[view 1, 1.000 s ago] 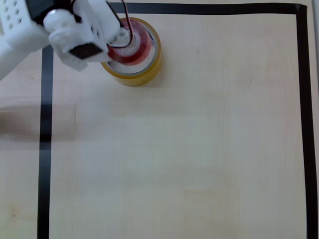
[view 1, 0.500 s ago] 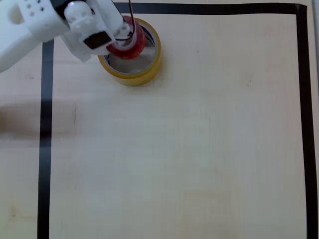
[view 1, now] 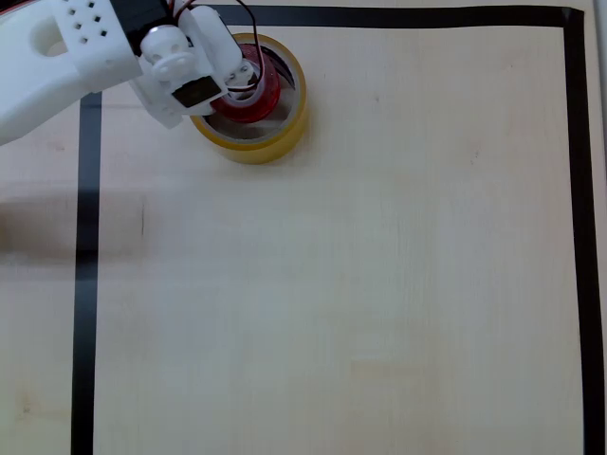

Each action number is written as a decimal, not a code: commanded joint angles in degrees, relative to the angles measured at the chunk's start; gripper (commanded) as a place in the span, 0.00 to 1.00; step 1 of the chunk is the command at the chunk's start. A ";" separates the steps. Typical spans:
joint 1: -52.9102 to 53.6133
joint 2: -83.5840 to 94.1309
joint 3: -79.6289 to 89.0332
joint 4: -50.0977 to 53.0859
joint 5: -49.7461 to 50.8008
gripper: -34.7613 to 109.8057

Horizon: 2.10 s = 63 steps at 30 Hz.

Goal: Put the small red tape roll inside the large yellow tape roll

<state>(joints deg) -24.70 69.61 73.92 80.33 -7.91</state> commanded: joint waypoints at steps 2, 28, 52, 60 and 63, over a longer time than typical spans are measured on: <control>0.00 5.36 -0.62 -0.35 0.88 0.29; 15.29 62.93 34.98 -25.22 10.72 0.31; 31.82 121.38 98.88 -39.81 19.34 0.34; 29.53 121.38 104.50 -38.32 18.90 0.34; 28.48 121.38 104.59 -34.63 18.90 0.34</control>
<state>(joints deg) 4.31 189.05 179.21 43.07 9.84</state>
